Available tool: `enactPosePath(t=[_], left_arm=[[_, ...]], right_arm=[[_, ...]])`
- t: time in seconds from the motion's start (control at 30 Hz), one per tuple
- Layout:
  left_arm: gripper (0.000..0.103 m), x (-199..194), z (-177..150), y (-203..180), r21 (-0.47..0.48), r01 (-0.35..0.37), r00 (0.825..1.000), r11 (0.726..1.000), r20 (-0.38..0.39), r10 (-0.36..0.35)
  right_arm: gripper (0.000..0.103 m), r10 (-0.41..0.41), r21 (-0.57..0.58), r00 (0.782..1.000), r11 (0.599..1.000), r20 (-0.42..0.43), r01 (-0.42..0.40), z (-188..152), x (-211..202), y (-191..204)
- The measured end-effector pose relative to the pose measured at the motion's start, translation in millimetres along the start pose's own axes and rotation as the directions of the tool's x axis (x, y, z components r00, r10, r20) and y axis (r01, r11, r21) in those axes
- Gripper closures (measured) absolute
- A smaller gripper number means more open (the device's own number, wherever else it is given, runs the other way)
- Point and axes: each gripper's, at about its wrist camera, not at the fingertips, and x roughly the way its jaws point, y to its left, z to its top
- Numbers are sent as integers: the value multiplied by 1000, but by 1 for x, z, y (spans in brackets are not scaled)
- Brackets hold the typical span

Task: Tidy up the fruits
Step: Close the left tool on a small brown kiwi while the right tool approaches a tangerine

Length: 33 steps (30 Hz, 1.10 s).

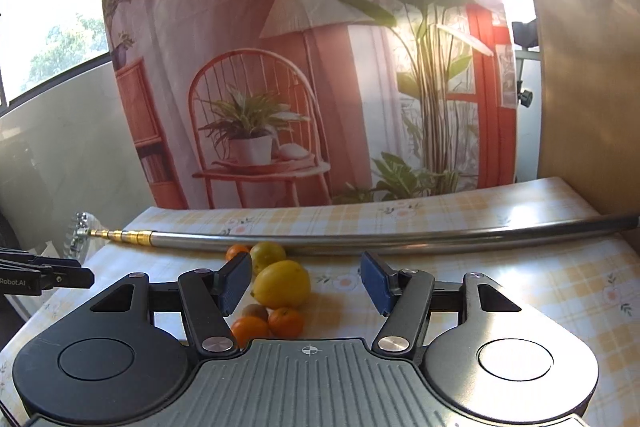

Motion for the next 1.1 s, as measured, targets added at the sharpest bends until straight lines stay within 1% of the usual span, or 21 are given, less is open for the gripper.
enactPosePath(t=[0.1, 0.2, 0.37, 0.47, 0.57, 0.67, 0.77, 0.87, 0.9, 1.0, 1.1], left_arm=[[62, -6, 13, 6, -12, 3, 1000, 1000, 26, -3], [62, -5, 20, 8, -3, -3, 1000, 1000, 28, 3], [62, 11, 21, -1, 46, 6, 1000, 999, -14, -5], [62, 27, 20, -9, 81, 38, 998, 996, -54, -34], [62, 48, 20, -20, 98, 94, 991, 991, -108, -84], [62, 72, 23, -30, 87, 143, 977, 986, -172, -126], [63, 100, 24, -37, 58, 182, 957, 981, -238, -164], [63, 128, 26, -42, 16, 218, 933, 976, -298, -203], [63, 140, 26, -42, -8, 231, 921, 973, -322, -221], [64, 164, 22, -38, -100, 244, 893, 965, -364, -264], [64, 179, 17, -33, -180, 252, 873, 951, -382, -304]], right_arm=[[46, -14, 4, 999, 1000, 33, 13, 9, -2, -9], [46, -18, 13, 999, 1000, 36, 18, 11, 3, -16], [46, -32, 18, 999, 999, -4, 32, -2, 17, -16], [46, -35, 25, 999, 999, -31, 36, -9, 24, -15], [46, -44, 30, 997, 998, -64, 46, -16, 31, -14], [46, -45, 61, 995, 997, -90, 51, -21, 35, -17], [46, -56, 96, 992, 993, -108, 67, -25, 40, -24], [46, -71, 115, 989, 990, -129, 86, -29, 46, -30], [46, -75, 122, 988, 988, -135, 92, -30, 48, -33], [46, -78, 138, 986, 986, -145, 99, -34, 52, -39], [46, -82, 142, 984, 984, -156, 105, -38, 55, -44]])
